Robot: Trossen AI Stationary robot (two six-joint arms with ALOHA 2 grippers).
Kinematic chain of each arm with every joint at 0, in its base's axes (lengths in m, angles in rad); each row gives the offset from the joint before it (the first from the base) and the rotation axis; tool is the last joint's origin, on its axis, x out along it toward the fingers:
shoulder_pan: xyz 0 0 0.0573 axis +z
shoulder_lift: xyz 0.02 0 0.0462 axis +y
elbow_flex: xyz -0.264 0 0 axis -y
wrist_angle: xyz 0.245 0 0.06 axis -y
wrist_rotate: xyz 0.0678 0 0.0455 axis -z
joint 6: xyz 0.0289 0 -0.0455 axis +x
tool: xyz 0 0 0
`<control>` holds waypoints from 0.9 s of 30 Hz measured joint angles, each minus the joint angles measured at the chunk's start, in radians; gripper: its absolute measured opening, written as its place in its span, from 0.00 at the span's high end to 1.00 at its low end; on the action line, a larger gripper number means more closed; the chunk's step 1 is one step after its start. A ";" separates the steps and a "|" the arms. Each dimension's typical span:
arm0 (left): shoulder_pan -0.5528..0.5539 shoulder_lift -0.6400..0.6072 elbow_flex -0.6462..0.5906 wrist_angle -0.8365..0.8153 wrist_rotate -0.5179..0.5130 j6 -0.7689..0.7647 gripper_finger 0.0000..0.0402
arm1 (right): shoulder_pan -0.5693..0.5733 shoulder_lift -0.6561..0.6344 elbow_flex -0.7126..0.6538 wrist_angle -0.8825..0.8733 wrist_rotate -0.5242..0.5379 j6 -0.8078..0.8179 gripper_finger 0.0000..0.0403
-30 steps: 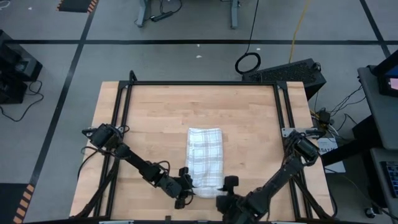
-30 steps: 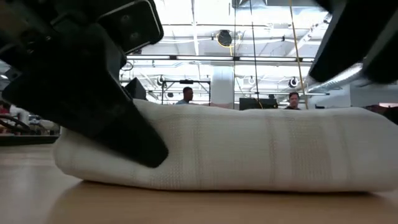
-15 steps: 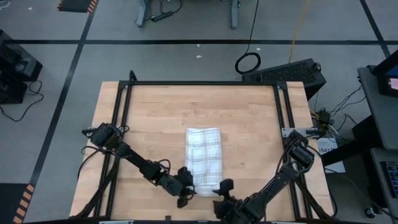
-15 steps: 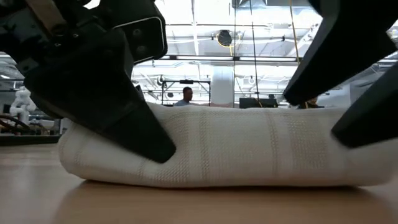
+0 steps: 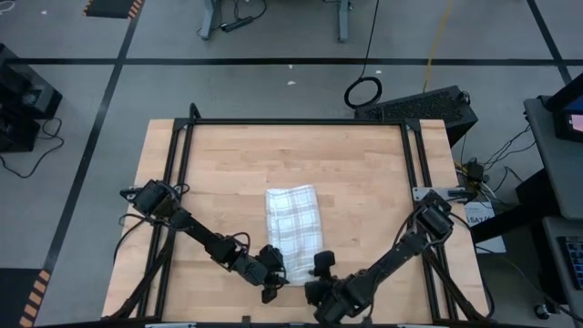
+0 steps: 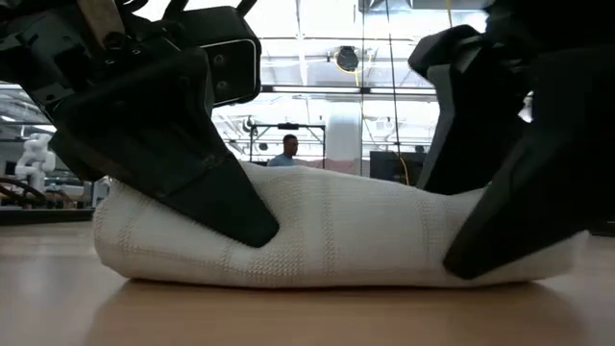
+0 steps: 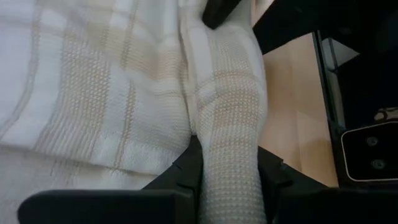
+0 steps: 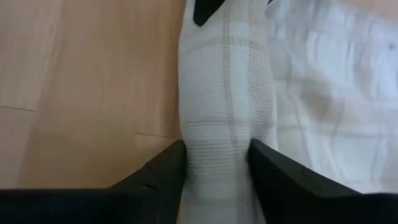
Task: Roll towel
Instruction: Roll the white kitchen towel
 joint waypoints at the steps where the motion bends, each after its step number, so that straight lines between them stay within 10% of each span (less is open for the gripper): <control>1: -0.001 0.001 -0.001 0.004 -0.003 0.005 0.80 | -0.008 -0.001 0.000 0.000 -0.016 -0.005 0.60; 16: -0.052 -0.152 -0.003 -0.312 -0.029 0.156 0.39 | -0.124 -0.007 0.002 0.012 -0.334 -0.016 0.82; 27: -0.251 -0.269 -0.001 -0.314 -0.470 0.361 0.35 | -0.184 -0.006 0.000 0.044 -0.457 0.023 0.83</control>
